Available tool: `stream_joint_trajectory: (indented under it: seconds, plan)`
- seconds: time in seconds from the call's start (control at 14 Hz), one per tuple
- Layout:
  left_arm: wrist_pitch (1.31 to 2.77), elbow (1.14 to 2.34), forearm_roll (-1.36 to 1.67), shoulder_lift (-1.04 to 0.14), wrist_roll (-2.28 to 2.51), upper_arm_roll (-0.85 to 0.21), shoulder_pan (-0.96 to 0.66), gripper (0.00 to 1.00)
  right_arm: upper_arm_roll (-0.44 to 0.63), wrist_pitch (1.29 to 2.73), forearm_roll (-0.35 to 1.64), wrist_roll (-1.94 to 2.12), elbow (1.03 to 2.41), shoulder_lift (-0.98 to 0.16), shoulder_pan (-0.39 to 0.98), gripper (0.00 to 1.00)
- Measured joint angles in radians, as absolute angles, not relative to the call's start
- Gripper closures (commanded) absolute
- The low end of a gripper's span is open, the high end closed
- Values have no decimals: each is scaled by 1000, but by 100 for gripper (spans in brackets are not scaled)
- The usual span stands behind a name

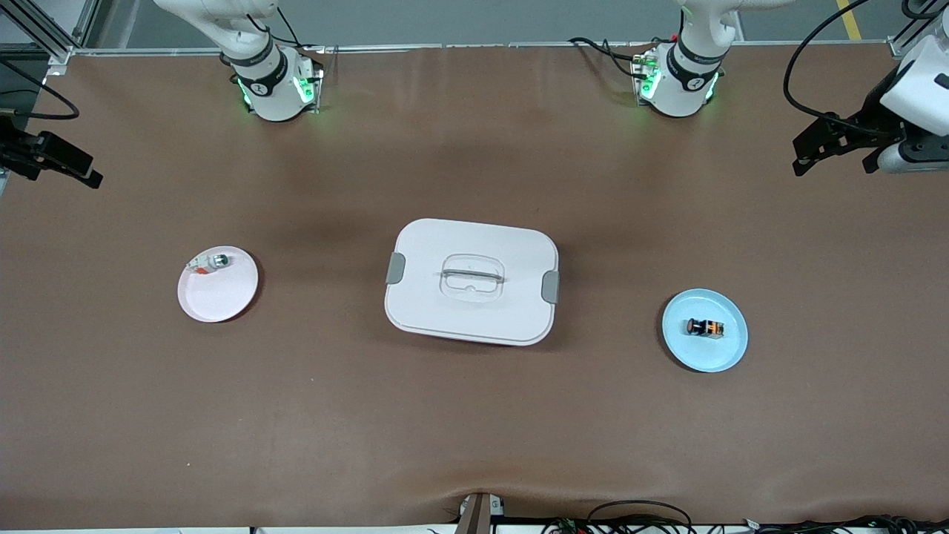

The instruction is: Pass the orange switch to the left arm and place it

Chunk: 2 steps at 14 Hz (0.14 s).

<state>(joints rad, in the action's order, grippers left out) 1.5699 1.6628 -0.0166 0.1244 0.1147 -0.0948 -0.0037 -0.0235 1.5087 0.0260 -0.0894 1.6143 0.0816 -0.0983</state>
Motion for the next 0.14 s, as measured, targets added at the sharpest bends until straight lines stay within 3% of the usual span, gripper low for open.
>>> stream_joint_trajectory:
  seconds: [0.14]
  plan:
    - [1569, 1663, -14, 124, 115, -95, -6, 0, -23, 1510, 26, -89, 1623, 91, -98, 0]
